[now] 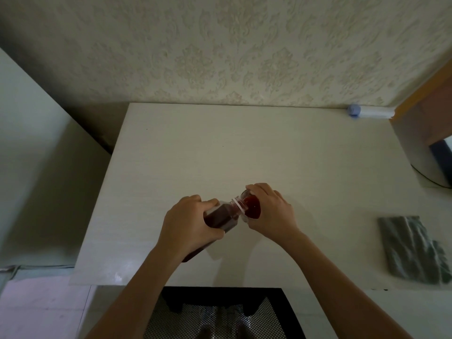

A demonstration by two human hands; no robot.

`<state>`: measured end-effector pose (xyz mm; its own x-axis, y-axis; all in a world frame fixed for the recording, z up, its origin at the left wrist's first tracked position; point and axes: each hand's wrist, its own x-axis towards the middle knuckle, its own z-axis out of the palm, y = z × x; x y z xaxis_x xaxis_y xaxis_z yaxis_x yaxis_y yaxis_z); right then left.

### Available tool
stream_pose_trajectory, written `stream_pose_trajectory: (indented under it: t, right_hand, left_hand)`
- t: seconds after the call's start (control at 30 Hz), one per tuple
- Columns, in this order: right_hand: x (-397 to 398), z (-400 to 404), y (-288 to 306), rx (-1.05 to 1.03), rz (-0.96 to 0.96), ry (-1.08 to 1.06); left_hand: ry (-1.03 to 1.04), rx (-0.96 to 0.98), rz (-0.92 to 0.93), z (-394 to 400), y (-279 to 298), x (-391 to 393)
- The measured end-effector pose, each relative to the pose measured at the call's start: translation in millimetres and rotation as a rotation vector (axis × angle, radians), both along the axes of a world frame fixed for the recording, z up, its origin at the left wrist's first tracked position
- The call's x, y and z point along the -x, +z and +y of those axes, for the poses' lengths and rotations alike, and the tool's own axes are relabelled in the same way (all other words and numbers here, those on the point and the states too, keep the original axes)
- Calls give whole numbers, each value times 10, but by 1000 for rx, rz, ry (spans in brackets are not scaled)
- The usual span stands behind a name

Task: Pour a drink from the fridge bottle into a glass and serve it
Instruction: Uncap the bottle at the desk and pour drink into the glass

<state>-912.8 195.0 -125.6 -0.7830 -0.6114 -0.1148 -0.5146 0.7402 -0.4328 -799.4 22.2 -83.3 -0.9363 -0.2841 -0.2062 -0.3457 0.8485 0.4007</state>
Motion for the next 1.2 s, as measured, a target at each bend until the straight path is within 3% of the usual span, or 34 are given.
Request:
stream_pose_trajectory:
  t: [0.63, 1.2]
  right_hand:
    - [102, 285, -276, 97, -124, -291]
    - [140, 294, -448, -14, -184, -246]
  left_hand:
    - [264, -359, 283, 131, -576, -93]
    - [406, -597, 302, 109, -735, -99]
